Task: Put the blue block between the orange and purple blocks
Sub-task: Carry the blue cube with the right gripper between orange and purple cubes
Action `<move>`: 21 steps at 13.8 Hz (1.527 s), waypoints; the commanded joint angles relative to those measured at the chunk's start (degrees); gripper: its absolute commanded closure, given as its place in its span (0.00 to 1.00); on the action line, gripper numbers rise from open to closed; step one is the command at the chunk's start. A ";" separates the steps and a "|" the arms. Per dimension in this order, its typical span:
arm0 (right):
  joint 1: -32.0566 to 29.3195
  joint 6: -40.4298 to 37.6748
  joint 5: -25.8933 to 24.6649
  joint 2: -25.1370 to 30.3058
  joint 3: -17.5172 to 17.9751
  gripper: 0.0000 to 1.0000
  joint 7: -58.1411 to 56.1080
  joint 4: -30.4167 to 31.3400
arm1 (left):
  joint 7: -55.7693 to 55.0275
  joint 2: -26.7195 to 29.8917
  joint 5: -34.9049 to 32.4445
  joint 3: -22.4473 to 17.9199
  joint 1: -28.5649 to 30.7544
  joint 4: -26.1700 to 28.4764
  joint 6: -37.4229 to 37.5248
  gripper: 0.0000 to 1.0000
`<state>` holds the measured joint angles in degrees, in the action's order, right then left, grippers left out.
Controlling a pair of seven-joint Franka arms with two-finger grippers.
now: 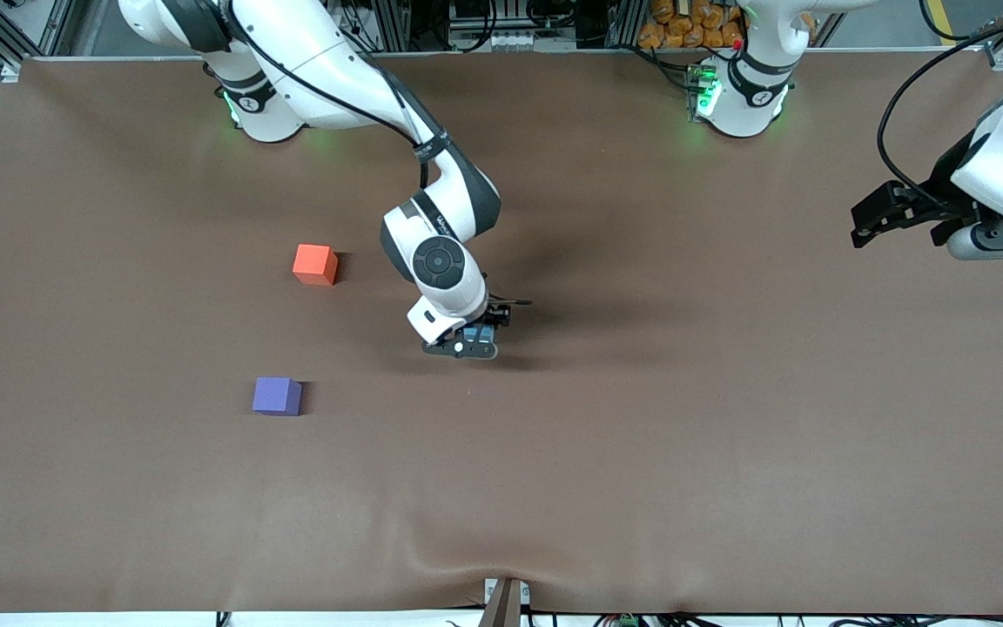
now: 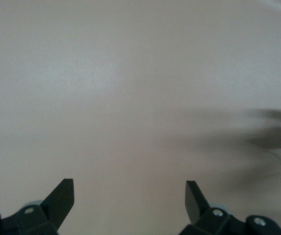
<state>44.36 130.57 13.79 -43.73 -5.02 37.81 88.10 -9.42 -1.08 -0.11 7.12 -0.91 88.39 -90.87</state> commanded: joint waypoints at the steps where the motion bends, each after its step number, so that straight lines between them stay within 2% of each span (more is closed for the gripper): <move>1: 0.46 -0.57 -0.51 1.70 -1.74 0.61 0.78 -0.47 | 0.46 0.55 -0.24 0.00 0.47 -0.06 -0.27 0.00; 5: -1.38 -10.75 -2.45 9.17 -5.16 0.61 -0.97 0.14 | 1.07 0.64 -0.24 0.17 2.56 -0.06 -0.62 0.00; 6: -3.12 -13.12 -2.45 11.45 -5.52 0.61 -5.16 1.80 | 1.07 0.64 -0.24 0.34 2.75 -0.06 -0.71 0.00; 10: -14.27 -13.85 -2.45 21.21 -5.53 0.61 -21.51 15.49 | 1.07 0.73 -0.24 0.87 3.27 0.12 -0.71 0.00; 11: -16.22 -13.32 -2.36 22.27 -5.53 0.61 -23.89 18.49 | 1.16 0.81 -0.24 1.57 3.80 0.12 -0.63 0.00; 13: -18.95 -5.63 -2.45 25.08 -5.53 0.60 -27.51 27.08 | 1.07 0.90 0.02 2.54 4.86 0.12 -0.54 0.00; 16: -19.49 4.23 -2.45 26.85 -5.61 0.59 -29.02 36.69 | 1.07 1.17 0.02 2.37 4.95 -0.06 -0.10 0.00; 18: -19.67 6.80 -2.45 26.51 -5.61 0.59 -29.02 38.99 | 1.07 1.17 0.37 2.19 4.95 -0.15 -0.10 0.00; 21: -20.54 6.89 -2.45 25.98 -5.61 0.56 -29.02 39.00 | 1.16 1.25 0.29 2.46 4.95 -0.15 0.34 0.00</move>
<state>25.02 136.47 12.04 -20.23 -11.22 9.12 124.95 -9.05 -0.77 -0.11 8.81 3.17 88.21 -91.22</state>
